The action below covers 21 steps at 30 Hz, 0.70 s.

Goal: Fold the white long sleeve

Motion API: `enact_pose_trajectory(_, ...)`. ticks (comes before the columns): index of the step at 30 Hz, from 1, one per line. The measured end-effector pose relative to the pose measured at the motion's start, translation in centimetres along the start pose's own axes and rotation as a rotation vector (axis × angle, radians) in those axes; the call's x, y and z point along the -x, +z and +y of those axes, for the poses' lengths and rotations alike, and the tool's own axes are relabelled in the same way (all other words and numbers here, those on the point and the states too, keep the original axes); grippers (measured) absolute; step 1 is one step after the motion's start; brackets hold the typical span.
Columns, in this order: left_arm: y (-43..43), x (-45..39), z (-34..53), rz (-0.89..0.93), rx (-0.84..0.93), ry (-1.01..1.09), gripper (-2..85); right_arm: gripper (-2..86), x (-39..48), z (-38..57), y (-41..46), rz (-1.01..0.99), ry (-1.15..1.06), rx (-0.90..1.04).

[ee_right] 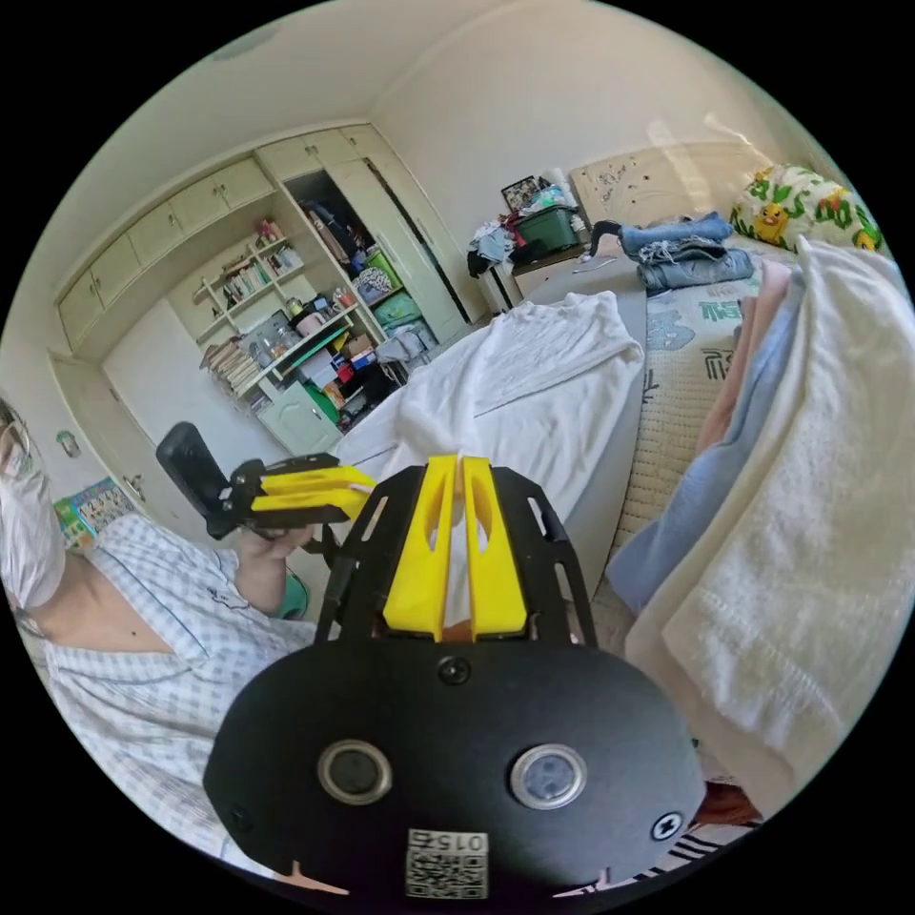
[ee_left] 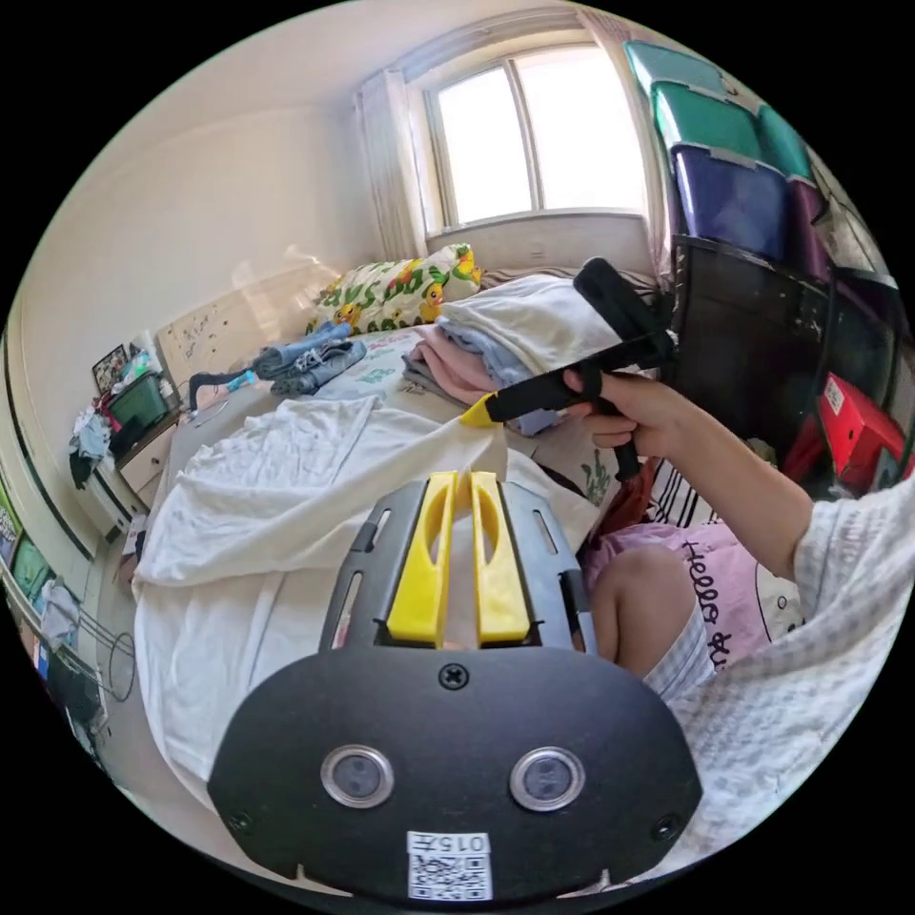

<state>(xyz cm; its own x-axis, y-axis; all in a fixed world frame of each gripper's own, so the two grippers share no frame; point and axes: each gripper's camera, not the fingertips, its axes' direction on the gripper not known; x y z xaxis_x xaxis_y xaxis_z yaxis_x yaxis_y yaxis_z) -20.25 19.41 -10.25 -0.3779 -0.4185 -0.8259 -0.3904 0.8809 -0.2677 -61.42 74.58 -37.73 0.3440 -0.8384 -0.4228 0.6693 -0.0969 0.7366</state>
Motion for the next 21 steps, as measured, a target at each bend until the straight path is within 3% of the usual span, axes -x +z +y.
enact_pose_trajectory(8,2.1,-0.5,0.8,0.12,0.167,0.012,1.4,0.4,3.6,3.6,4.9,0.178,-0.099,0.278)
enact_pose_trajectory(18,2.5,-0.3,1.6,0.168,0.231,0.029,5.0,5.7,3.8,5.2,4.0,0.137,-0.056,0.116)
enact_pose_trajectory(21,1.7,-0.5,1.8,0.176,0.221,0.053,6.6,6.7,3.9,4.7,6.4,0.135,-0.066,0.17)
